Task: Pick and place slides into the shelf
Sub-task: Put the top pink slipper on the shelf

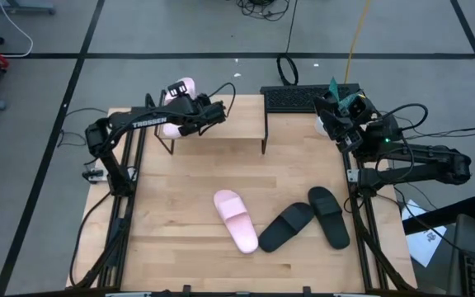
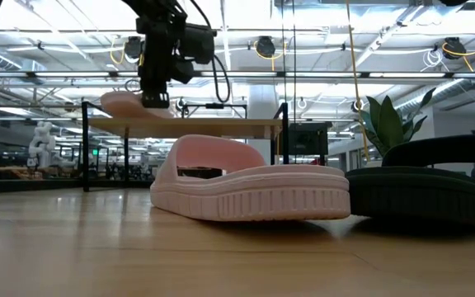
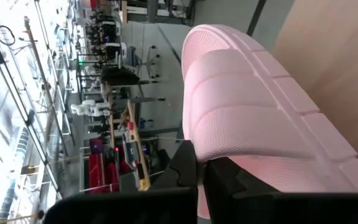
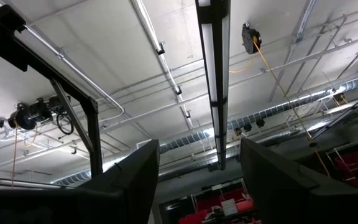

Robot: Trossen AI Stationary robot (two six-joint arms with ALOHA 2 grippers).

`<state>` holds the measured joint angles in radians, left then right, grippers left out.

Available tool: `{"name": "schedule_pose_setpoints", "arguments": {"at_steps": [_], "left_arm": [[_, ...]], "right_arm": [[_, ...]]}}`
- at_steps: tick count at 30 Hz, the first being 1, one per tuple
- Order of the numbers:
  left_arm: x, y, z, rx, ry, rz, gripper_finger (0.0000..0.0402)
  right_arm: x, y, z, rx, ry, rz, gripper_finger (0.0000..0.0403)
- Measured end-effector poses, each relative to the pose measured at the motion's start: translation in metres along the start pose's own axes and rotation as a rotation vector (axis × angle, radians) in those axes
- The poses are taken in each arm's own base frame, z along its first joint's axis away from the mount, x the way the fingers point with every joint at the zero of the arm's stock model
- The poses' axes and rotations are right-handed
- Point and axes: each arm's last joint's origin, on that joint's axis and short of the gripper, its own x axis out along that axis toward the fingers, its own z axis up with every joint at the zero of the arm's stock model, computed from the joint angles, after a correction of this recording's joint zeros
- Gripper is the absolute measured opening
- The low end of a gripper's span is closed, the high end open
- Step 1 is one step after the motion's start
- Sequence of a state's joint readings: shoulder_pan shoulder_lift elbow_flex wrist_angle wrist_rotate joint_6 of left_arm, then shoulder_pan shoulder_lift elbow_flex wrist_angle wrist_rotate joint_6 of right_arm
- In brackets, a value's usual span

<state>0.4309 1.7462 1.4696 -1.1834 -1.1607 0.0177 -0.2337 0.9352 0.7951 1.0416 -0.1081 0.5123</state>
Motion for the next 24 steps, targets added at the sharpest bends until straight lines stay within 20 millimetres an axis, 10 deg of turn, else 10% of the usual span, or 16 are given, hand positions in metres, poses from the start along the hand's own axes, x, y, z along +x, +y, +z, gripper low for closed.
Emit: {"name": "schedule_pose_setpoints", "arguments": {"at_steps": [24], "left_arm": [[0.0017,0.0001,-0.0081,0.057,0.047,-0.03,0.0]], "right_arm": [[0.0,0.0,0.0,-0.008,-0.001,-0.001,0.0215]]}}
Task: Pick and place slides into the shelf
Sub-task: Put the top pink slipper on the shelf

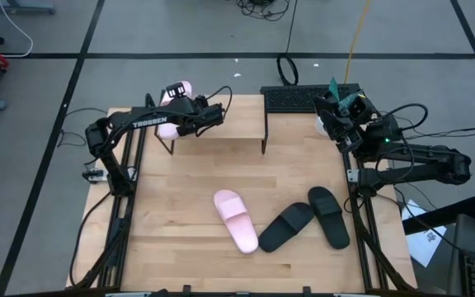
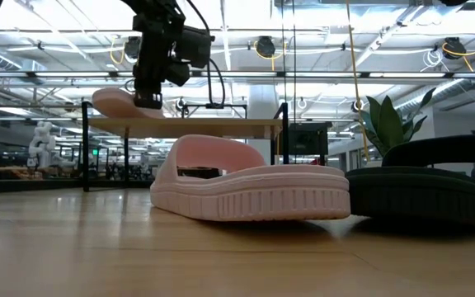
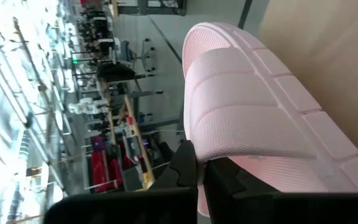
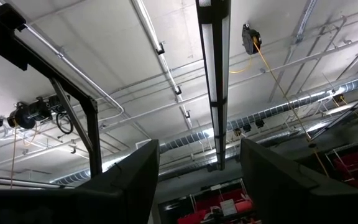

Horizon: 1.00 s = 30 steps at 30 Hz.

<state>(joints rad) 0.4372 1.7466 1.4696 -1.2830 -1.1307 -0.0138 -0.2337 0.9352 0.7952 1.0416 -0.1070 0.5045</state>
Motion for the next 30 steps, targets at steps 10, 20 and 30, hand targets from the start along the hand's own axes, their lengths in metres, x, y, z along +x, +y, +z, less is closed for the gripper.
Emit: {"name": "schedule_pose_setpoints", "arguments": {"at_steps": [10,20,30], "left_arm": [[0.0,0.0,0.0,-0.009,0.002,-0.007,0.0],[0.01,-0.021,-0.01,0.047,0.04,0.005,0.0],[0.012,-0.024,-0.011,0.009,0.045,-0.032,0.0009]], "right_arm": [[0.0,0.0,0.0,0.01,0.0,0.001,0.0215],[0.0,0.0,0.0,0.011,0.0,0.001,0.0215],[0.0,0.0,0.0,0.008,0.0,0.001,0.0215]]}}
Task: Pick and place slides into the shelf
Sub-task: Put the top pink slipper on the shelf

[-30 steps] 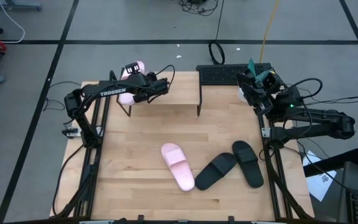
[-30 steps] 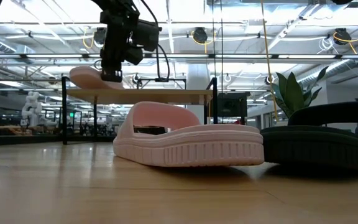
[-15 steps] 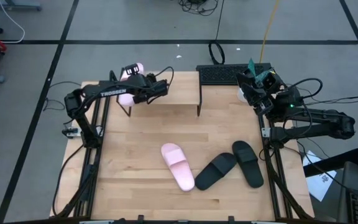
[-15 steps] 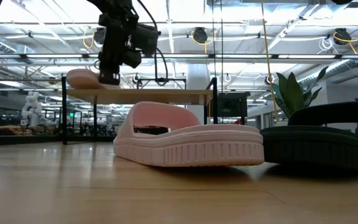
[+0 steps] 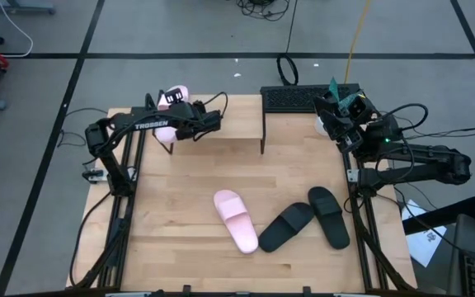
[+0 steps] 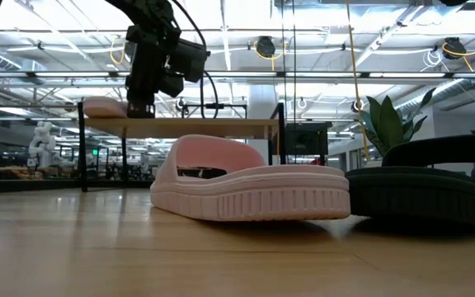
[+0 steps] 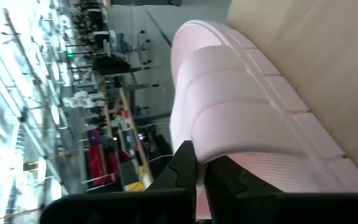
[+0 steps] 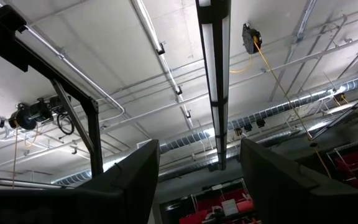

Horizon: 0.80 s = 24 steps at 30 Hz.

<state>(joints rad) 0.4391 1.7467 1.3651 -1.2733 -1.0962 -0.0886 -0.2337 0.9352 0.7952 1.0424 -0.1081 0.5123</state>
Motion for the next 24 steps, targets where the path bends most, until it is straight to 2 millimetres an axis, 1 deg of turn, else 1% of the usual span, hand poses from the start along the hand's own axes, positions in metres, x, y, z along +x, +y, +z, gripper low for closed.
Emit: {"name": "schedule_pose_setpoints", "arguments": {"at_steps": [3,10,16,24], "left_arm": [[0.0012,-0.0002,0.0012,-0.02,-0.002,-0.034,0.0019],[0.0014,-0.0006,0.0033,-0.041,-0.012,-0.051,0.0044],[0.0009,-0.0012,0.0034,-0.043,-0.012,-0.101,0.008],[-0.0007,-0.0001,0.0024,-0.051,-0.018,-0.122,0.0127]], "right_arm": [[0.0,0.0,0.0,0.0,0.0,0.0,0.0215],[0.0,0.0,0.0,0.0,0.0,0.0,0.0215],[0.0,0.0,0.0,0.0,0.0,0.001,0.0215],[0.0,0.0,0.0,0.0,0.0,0.001,0.0215]]}}
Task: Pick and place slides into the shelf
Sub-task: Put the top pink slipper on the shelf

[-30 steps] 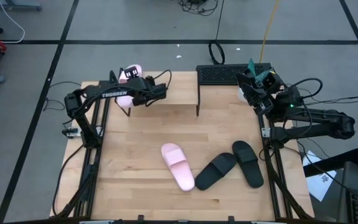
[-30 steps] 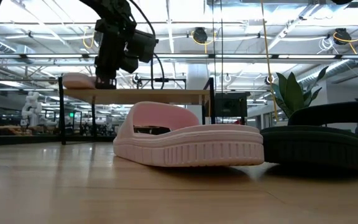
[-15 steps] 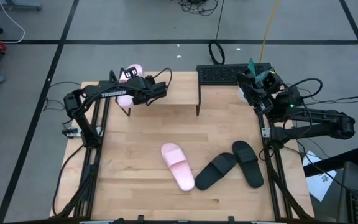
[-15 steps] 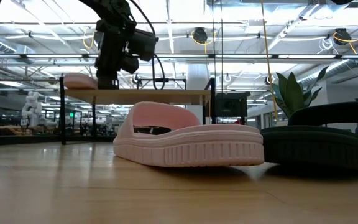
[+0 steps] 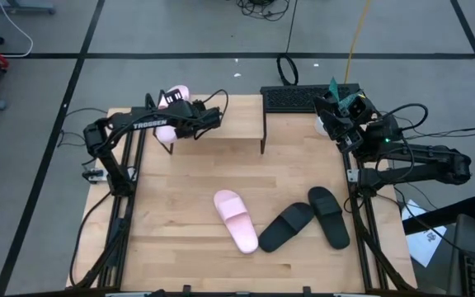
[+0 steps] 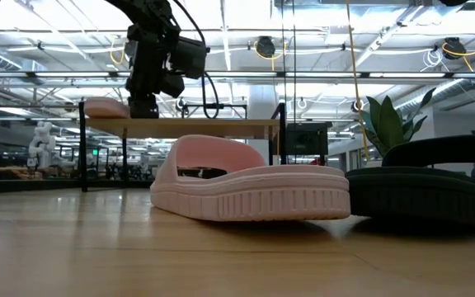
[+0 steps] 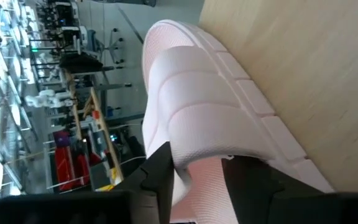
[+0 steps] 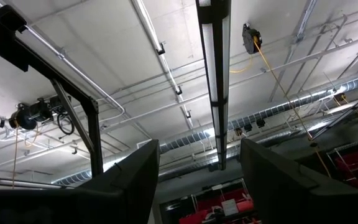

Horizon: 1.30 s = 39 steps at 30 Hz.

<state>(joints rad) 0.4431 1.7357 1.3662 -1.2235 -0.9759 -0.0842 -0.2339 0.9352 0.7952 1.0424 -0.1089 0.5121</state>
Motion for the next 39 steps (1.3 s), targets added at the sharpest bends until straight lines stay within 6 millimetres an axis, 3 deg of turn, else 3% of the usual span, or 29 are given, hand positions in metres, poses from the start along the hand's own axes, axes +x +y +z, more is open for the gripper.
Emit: {"name": "schedule_pose_setpoints", "arguments": {"at_steps": [17,33,39], "left_arm": [[-0.015,0.015,0.007,-0.079,-0.061,-0.084,0.0202],[-0.015,0.016,0.007,-0.091,-0.064,-0.127,0.0209],[-0.015,0.016,0.007,-0.095,-0.064,-0.131,0.0231]], "right_arm": [[0.0,0.0,0.0,-0.001,0.0,0.0,0.0215],[0.0,0.0,0.0,0.029,0.0,0.001,0.0215],[0.0,0.001,0.0,0.03,0.013,0.024,0.0215]]}}
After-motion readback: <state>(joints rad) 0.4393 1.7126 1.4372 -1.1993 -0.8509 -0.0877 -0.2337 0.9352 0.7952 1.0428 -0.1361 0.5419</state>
